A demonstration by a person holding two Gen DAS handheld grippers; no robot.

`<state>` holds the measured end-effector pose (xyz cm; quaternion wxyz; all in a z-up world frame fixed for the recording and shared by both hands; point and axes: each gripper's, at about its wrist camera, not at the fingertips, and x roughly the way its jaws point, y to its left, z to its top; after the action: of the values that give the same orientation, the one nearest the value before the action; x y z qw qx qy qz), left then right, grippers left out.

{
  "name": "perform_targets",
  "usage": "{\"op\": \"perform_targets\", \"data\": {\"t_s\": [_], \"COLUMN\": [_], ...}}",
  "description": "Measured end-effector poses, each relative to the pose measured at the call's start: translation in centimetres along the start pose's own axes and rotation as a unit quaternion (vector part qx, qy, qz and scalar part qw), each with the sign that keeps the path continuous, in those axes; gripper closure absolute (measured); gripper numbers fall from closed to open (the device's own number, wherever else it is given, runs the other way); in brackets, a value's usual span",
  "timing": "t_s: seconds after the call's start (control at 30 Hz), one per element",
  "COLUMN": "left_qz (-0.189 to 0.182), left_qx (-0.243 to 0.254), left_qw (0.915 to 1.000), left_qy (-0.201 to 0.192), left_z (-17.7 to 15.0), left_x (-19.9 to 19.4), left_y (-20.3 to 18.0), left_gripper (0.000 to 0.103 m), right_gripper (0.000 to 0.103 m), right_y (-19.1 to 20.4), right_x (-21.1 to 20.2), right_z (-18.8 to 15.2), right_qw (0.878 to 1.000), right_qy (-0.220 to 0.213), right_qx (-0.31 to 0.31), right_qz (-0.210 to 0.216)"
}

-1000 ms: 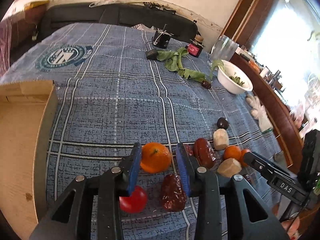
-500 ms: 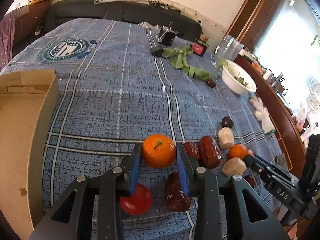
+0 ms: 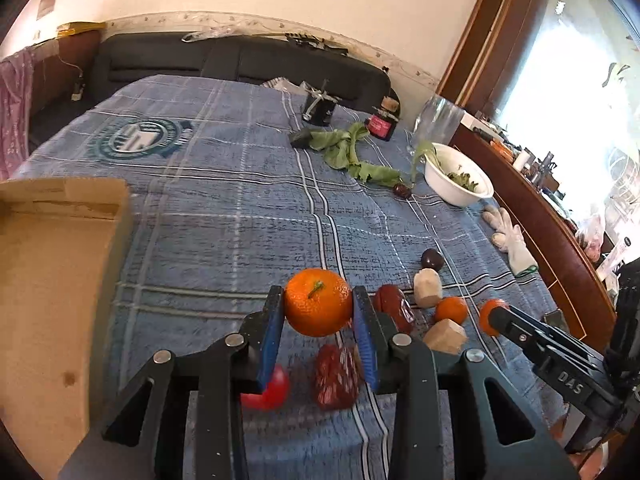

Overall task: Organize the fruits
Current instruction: 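Carry both oranges over the cardboard box and open both grippers to drop them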

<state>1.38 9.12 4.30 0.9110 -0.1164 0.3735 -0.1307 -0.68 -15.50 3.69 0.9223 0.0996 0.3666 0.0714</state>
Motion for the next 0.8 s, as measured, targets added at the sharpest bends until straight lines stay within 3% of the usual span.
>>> {"op": "perform_targets", "data": {"t_s": [0.2, 0.33, 0.53, 0.67, 0.8], "left_qz": [-0.026, 0.038, 0.158, 0.187, 0.198], "left_qx": [-0.056, -0.08, -0.114, -0.124, -0.132], "left_qw": [0.9979, 0.9952, 0.9799, 0.9744, 0.9713], "left_qy": [-0.019, -0.042, -0.042, -0.014, -0.006], "left_z": [-1.1, -2.6, -5.1, -6.7, -7.6], "left_x": [-7.7, -12.9, -16.6, -16.6, -16.5], "left_y": [3.8, 8.5, 15.1, 17.6, 18.8], "left_gripper": [0.07, 0.07, 0.07, 0.07, 0.07], "right_gripper": [0.069, 0.069, 0.068, 0.068, 0.068], "right_y": [5.4, 11.8, 21.1, 26.2, 28.6], "right_x": [-5.1, -6.7, -4.1, -1.1, 0.9], "right_z": [-0.1, -0.7, -3.3, -6.4, -8.4], "right_qw": [0.997, 0.988, 0.965, 0.952, 0.945], "right_qy": [-0.008, 0.002, 0.067, 0.112, 0.136], "right_qx": [-0.029, -0.076, -0.137, -0.18, -0.209], "right_qz": [0.073, 0.137, 0.214, 0.221, 0.211]}}
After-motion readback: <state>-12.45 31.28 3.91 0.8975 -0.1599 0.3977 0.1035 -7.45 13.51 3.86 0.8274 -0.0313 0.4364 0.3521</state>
